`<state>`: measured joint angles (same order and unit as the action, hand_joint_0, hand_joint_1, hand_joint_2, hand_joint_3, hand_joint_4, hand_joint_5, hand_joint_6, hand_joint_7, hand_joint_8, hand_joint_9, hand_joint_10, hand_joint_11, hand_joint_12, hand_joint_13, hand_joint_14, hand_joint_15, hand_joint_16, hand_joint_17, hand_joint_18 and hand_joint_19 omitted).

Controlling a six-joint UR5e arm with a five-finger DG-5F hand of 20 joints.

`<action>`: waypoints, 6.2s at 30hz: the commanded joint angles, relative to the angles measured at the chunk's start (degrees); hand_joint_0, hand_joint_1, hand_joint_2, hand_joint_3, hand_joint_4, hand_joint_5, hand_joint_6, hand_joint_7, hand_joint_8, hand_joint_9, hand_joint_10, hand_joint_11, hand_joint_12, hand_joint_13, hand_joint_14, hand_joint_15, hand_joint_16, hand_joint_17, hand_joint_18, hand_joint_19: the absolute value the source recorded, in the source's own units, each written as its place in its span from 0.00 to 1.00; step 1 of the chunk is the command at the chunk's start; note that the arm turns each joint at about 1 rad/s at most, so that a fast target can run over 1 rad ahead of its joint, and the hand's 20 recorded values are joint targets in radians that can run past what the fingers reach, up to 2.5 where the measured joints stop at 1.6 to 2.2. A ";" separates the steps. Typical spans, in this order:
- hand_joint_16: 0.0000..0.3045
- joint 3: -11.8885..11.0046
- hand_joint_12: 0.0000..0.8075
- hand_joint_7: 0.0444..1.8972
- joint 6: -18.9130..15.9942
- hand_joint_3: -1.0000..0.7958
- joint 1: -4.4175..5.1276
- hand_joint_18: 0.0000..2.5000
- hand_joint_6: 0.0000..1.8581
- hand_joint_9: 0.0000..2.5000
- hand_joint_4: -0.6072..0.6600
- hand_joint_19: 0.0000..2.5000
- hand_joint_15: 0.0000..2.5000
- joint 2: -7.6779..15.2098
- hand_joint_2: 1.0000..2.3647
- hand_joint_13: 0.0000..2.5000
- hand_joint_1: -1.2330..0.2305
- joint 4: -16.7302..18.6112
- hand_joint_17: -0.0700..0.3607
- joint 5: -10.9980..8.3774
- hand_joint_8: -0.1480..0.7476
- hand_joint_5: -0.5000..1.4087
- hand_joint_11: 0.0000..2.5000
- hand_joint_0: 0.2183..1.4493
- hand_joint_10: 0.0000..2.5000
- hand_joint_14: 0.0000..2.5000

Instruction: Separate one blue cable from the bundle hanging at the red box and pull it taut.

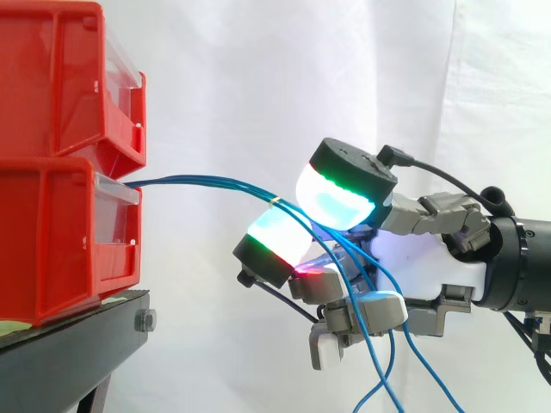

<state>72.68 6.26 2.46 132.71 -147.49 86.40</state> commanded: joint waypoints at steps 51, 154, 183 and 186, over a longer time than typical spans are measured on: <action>0.14 0.18 0.51 0.62 -0.11 0.36 0.09 0.41 0.48 0.42 0.66 0.24 0.45 0.00 0.01 0.45 0.35 -0.60 0.39 -0.09 0.62 0.17 0.44 0.33 0.01 0.01; 0.14 0.09 0.50 0.59 -0.72 0.41 0.62 0.44 0.47 0.44 0.58 0.27 0.43 0.00 0.01 0.45 0.28 -1.83 0.39 -0.97 0.59 0.17 0.46 0.34 0.01 0.01; 0.13 0.18 0.50 0.57 -1.34 0.28 0.88 0.43 0.47 0.43 0.60 0.27 0.43 0.00 0.00 0.44 0.32 -2.27 0.38 -1.76 0.59 0.18 0.44 0.34 0.01 0.01; 0.13 0.18 0.49 0.57 -1.87 0.28 0.97 0.43 0.46 0.44 0.60 0.27 0.43 0.00 0.00 0.44 0.38 -2.36 0.38 -1.76 0.60 0.18 0.44 0.31 0.01 0.01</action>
<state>72.84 4.83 3.38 132.72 -149.79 84.64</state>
